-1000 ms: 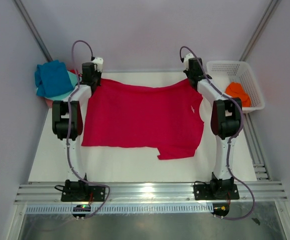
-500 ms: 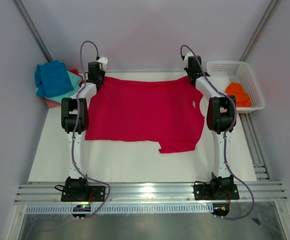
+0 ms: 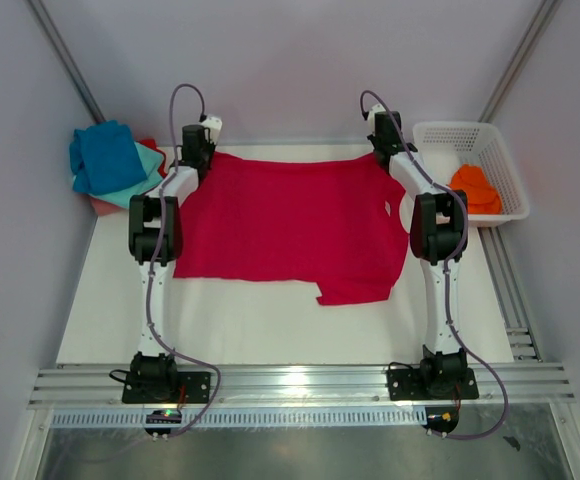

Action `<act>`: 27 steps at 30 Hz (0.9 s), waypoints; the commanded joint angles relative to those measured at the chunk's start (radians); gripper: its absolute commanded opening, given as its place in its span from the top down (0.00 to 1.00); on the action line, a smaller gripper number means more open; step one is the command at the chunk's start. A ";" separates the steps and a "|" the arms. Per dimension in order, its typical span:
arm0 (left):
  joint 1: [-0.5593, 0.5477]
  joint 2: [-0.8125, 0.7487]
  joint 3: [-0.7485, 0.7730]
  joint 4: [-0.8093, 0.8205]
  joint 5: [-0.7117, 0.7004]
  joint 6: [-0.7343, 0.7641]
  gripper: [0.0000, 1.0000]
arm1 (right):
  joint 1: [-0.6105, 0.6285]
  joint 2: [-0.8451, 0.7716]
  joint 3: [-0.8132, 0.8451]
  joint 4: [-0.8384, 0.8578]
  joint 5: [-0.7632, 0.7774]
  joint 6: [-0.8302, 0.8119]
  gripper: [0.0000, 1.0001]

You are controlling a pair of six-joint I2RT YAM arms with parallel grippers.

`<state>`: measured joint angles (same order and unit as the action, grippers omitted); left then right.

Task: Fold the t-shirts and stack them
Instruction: Fold the tshirt

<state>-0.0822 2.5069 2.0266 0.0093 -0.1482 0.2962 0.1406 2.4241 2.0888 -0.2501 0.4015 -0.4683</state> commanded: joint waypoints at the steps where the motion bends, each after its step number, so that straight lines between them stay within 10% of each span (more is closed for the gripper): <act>1: -0.002 -0.003 0.049 0.026 0.004 0.012 1.00 | -0.007 -0.010 0.045 0.003 0.005 0.002 0.97; 27: -0.001 -0.370 -0.247 -0.436 0.208 -0.026 1.00 | -0.006 -0.448 -0.461 -0.146 -0.228 0.013 0.97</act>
<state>-0.0830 2.2265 1.8103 -0.3584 0.0238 0.2745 0.1398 2.0735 1.6646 -0.3889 0.2276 -0.4603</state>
